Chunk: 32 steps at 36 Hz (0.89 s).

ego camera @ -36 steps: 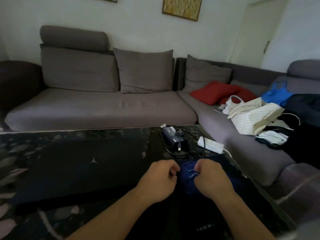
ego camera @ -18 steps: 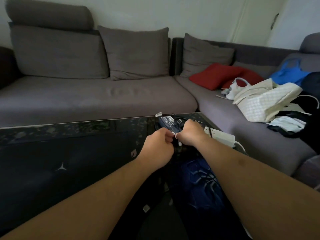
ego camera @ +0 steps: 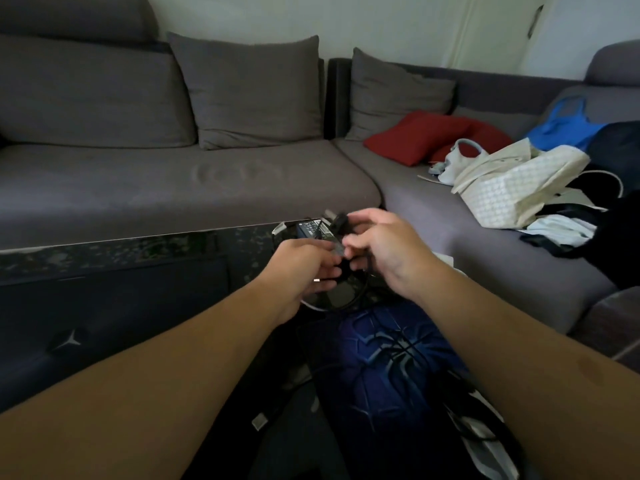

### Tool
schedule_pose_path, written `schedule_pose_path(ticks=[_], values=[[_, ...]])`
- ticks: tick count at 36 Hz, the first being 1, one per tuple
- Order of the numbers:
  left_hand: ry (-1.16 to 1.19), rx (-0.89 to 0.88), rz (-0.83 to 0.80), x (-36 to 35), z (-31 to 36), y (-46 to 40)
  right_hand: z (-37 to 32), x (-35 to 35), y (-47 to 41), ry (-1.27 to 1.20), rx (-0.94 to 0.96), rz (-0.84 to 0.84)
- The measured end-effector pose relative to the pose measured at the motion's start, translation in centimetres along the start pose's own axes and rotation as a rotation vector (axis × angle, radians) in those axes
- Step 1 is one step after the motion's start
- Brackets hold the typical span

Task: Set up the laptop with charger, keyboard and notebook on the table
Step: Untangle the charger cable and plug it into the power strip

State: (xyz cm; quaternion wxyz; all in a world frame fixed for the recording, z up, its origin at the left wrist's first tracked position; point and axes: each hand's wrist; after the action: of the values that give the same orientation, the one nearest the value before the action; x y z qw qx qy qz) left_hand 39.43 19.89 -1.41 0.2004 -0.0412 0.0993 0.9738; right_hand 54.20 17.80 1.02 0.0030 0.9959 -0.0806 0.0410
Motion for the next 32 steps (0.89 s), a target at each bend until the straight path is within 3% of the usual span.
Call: schedule_pose_path(ticks=[5, 8, 10, 13, 17, 20, 23, 26, 29, 32], values=[[-0.293, 0.003, 0.173, 0.8, -0.9, -0.4, -2.2, 2.3, 1.4, -0.465, 0.048, 0.080], [-0.635, 0.001, 0.302, 0.7, -1.2, -0.9, -3.6, 3.4, 2.3, -0.578, 0.114, 0.039], [-0.758, 0.098, 0.347, 0.5, -1.1, -0.9, -4.4, 3.9, 3.0, -0.632, 0.156, 0.007], [-0.465, 0.188, 0.310, -0.1, -0.5, -0.9, -5.1, 4.6, 3.9, -0.714, 0.163, -0.057], [0.035, 0.117, 0.259, -0.4, 0.4, -1.8, -5.0, 4.7, 5.2, -0.745, 0.129, -0.183], [0.220, 0.055, 0.294, 0.0, 1.9, -1.6, -5.1, 5.1, 6.3, -0.664, 0.104, -0.188], [0.326, -0.036, 0.299, 1.4, 4.0, -1.4, -5.1, 6.1, 7.4, -0.580, 0.028, -0.142], [0.358, -0.139, 0.186, 2.8, 6.5, -0.4, -4.9, 7.3, 8.9, -0.395, -0.134, -0.130], [0.239, -0.241, 0.034, 2.2, 9.0, 1.7, -5.0, 7.9, 10.6, -0.235, -0.241, -0.185], [0.105, -0.310, -0.009, 0.2, 11.6, 3.8, -5.6, 7.9, 12.0, -0.162, -0.246, -0.224]])
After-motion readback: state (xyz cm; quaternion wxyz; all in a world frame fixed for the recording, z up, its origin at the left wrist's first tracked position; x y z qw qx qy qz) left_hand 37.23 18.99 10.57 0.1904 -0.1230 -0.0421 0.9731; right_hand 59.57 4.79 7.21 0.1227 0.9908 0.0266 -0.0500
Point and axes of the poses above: each hand's wrist, its own y-axis away from the middle knuckle, its own x-axis out of the back of the hand, z = x × y, and after that the axes turned 4 degrees about -z, right-handed
